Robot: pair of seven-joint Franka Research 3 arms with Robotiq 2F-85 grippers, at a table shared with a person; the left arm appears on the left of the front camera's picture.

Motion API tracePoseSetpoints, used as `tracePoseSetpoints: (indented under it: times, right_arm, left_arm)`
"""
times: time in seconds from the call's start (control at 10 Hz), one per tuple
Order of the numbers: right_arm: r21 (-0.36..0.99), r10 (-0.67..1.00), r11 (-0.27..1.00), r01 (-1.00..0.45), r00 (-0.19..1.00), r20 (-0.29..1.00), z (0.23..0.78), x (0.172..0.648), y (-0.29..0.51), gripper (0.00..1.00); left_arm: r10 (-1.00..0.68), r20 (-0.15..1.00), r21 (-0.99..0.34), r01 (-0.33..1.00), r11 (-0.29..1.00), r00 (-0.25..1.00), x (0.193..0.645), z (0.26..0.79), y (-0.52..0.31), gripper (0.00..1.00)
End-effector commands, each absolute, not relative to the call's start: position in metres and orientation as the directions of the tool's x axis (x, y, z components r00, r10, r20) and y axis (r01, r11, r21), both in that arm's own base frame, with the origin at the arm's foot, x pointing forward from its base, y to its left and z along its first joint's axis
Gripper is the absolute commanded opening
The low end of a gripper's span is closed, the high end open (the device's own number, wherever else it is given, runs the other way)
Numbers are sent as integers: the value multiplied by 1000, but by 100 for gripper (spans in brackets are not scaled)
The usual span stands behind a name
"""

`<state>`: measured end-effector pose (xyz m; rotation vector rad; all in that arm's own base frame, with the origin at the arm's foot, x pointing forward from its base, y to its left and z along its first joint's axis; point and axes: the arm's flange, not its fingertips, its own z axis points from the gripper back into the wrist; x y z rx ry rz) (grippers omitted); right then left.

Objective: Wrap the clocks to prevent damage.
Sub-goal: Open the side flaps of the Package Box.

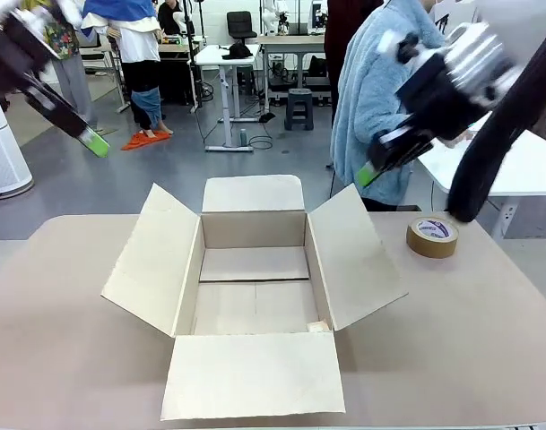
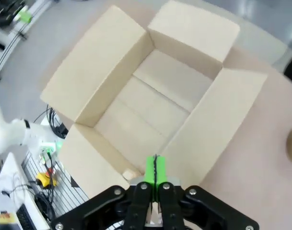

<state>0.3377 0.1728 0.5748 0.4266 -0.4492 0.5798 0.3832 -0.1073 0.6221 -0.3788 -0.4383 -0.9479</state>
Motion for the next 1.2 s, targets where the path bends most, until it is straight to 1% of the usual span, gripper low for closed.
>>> tracePoseSetpoints:
  times: [0.0,0.1,0.2,0.3,0.4,0.5,0.6,0.9,1.0,1.1]
  right_arm:
    - [281,318,845,-455,849,421,553,346,202,0]
    - [271,288,870,-411,871,397,547,350,210,0]
    - [206,237,923,-326,900,365,536,358,218,0]
    - [185,226,937,-296,919,324,522,362,222,0]
    - [164,221,945,-282,924,311,513,364,224,0]
    - [104,299,935,-338,913,278,511,365,222,0]
    - [185,240,931,-313,912,333,513,359,215,0]
    - [185,240,931,-313,912,333,513,359,215,0]
    - [166,258,932,-322,912,320,511,362,214,1]
    - [139,199,958,-250,932,303,508,357,214,1]
  left_arm:
    - [-635,364,-159,717,679,681,377,595,-152,0]
    - [-623,329,-136,688,713,710,377,586,-166,0]
    - [-602,285,-90,646,758,746,375,573,-186,0]
    - [-577,268,-49,610,791,771,375,563,-197,0]
    - [-563,260,-21,587,809,785,375,557,-202,0]
    - [-562,263,19,578,816,784,375,556,-202,0]
    - [-584,272,-56,619,784,765,371,558,-201,0]
    - [-584,272,-56,619,784,765,371,558,-201,0]
    - [-584,272,-56,619,784,765,371,558,-201,0]
    - [-577,270,-50,610,791,771,373,557,-202,0]
